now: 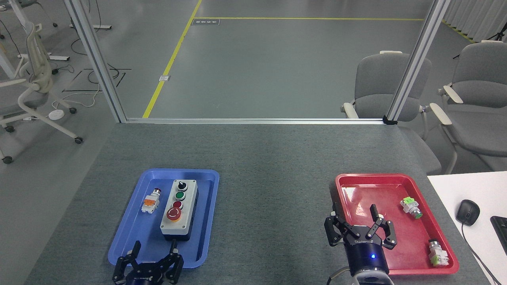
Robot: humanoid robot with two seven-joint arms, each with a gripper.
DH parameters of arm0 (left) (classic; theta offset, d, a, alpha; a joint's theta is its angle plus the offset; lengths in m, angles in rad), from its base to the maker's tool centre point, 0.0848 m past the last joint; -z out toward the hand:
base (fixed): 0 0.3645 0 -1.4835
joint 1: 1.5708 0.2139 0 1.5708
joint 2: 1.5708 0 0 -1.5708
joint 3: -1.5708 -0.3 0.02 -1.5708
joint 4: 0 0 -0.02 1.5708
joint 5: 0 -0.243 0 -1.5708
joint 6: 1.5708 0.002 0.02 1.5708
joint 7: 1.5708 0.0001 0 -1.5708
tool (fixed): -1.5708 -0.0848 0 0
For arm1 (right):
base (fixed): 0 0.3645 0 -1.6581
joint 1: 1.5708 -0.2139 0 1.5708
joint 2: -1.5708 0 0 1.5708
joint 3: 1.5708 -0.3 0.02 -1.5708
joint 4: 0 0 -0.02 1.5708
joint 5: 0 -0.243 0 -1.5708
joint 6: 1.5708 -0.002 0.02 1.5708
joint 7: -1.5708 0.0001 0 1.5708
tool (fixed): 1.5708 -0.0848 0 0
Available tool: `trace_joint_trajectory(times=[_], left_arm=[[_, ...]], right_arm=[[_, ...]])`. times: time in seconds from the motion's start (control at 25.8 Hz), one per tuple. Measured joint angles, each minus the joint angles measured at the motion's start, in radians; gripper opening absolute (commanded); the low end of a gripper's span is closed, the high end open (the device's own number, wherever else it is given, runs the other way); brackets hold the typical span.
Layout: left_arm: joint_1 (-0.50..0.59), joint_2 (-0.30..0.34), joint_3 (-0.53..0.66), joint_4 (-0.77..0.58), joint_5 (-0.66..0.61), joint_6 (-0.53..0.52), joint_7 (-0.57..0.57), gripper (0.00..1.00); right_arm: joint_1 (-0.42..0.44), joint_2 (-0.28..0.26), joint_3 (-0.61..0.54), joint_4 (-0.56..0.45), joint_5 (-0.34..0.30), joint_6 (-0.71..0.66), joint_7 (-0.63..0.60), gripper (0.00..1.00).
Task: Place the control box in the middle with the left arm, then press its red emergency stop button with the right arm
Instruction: 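Move the left gripper forward to the gray control box's near edge, then grasp the gray control box with the left gripper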
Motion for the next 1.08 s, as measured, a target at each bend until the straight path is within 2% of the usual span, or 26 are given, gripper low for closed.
trace_joint_trajectory(times=[0.15, 0.39, 1.08], left_arm=[[-0.054, -0.034, -0.01, 0.101, -0.007, 0.004, -0.002, 0.99], [-0.148, -0.044, -0.012, 0.214, -0.004, 0.027, -0.002, 0.99], [-0.264, -0.047, -0.011, 0.322, 0.009, 0.035, -0.007, 0.99]], right_arm=[[0.001, 0.007, -0.021, 0.0, 0.005, -0.012, -0.003, 0.97], [0.003, 0.015, -0.035, 0.0, 0.017, -0.035, 0.003, 0.97], [0.008, 0.016, -0.041, 0.0, 0.02, -0.038, 0.007, 0.97]])
